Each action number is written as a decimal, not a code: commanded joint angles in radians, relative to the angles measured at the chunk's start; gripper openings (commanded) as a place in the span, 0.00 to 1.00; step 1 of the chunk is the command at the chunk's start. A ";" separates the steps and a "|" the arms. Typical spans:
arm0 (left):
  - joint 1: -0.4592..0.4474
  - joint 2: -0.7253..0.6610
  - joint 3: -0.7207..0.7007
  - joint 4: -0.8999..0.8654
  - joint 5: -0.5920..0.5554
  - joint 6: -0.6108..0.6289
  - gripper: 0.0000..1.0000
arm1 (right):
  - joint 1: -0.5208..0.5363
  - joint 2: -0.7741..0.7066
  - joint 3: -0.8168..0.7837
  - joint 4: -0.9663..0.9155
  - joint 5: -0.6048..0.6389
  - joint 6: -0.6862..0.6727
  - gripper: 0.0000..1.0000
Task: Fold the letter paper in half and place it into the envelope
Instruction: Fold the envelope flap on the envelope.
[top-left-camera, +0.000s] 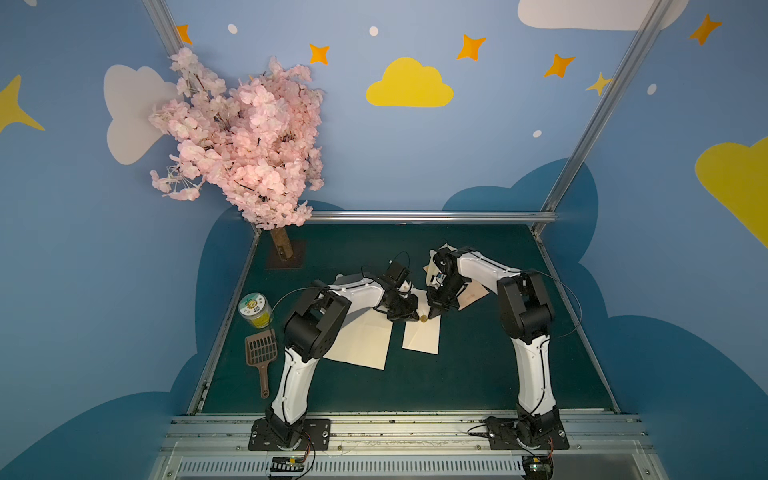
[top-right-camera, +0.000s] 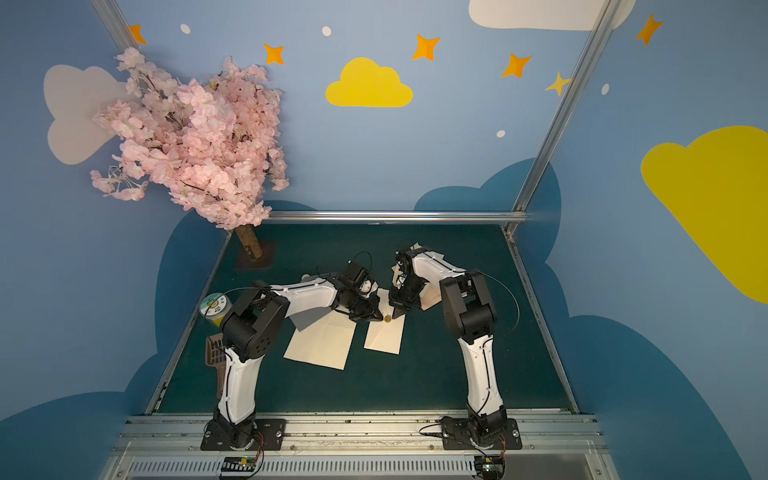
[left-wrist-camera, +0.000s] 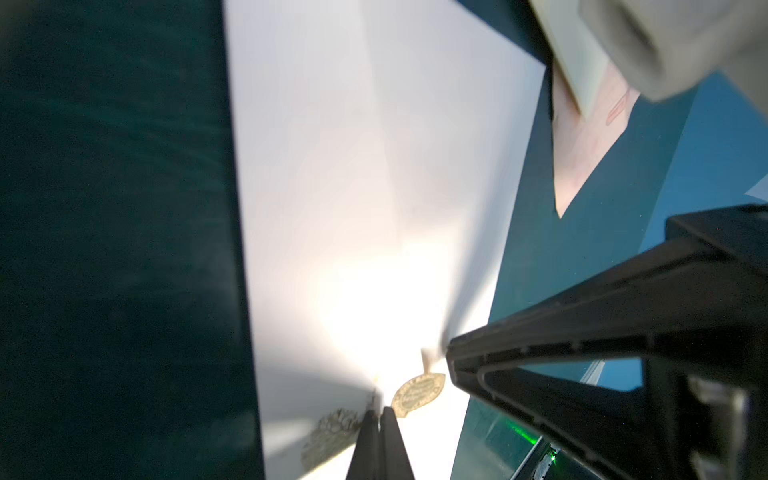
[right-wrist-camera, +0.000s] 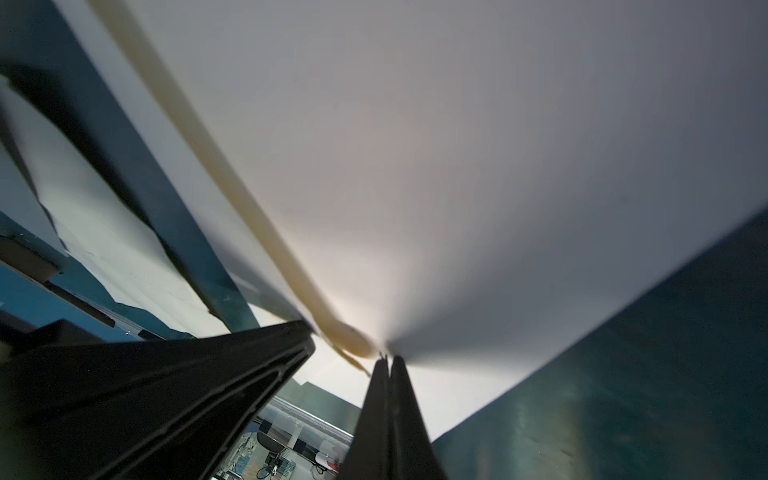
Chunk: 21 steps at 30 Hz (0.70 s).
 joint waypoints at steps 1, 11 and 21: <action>-0.009 0.030 0.052 -0.057 -0.001 0.011 0.03 | 0.000 -0.045 0.015 -0.044 -0.011 0.010 0.00; -0.022 0.068 0.092 -0.173 -0.036 0.050 0.03 | -0.006 -0.053 -0.006 -0.012 -0.074 0.024 0.00; -0.022 0.084 0.113 -0.200 -0.036 0.055 0.03 | 0.000 0.020 -0.014 0.032 -0.090 0.033 0.00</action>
